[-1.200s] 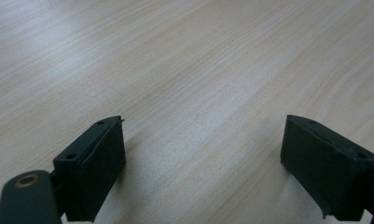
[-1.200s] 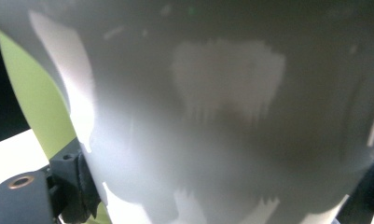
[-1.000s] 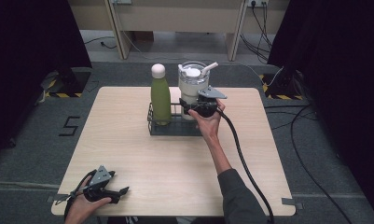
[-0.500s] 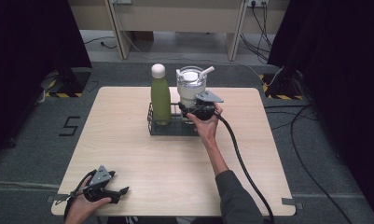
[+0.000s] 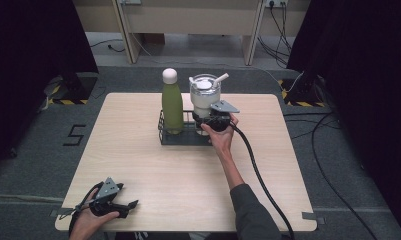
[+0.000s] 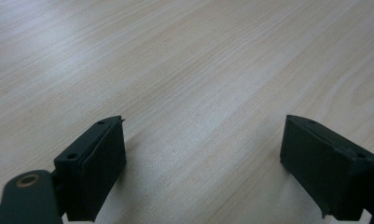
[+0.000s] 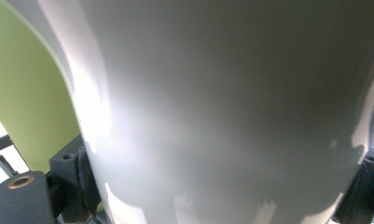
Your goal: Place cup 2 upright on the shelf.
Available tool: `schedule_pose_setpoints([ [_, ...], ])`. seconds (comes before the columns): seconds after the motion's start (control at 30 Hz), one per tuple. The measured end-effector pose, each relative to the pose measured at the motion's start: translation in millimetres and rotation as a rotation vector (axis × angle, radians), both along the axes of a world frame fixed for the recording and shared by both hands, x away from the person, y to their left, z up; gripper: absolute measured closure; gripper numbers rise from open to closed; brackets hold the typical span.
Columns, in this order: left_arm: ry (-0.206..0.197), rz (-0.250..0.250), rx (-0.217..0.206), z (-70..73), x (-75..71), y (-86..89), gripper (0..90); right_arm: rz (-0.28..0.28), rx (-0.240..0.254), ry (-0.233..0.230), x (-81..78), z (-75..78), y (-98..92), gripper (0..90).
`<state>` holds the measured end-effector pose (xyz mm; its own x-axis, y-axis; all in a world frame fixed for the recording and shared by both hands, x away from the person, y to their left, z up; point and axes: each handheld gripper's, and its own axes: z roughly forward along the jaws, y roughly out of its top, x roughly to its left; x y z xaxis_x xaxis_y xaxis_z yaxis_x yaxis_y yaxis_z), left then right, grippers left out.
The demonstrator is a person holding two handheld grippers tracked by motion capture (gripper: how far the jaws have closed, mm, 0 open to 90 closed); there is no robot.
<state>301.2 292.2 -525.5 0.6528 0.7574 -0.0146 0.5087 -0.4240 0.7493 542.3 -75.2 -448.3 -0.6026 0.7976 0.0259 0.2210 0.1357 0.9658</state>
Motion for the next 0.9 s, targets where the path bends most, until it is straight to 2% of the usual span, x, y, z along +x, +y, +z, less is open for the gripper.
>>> schedule_pose_setpoints([
  [0.33, 0.000, -0.001, 0.001, 0.0, -0.1, 0.1, 13.5, 0.002, 0.008, -0.010, -1.2, -6.9, -0.6, 11.4],
  [0.63, -0.001, 0.001, 0.000, 0.0, -0.3, -0.1, 13.6, 0.009, -0.026, -0.025, -5.6, -8.0, -0.7, 11.3],
  [0.9, -0.001, 0.001, 0.000, 0.0, -0.4, -0.1, 13.6, 0.011, -0.029, -0.029, -6.8, -8.7, -0.8, 11.2],
])
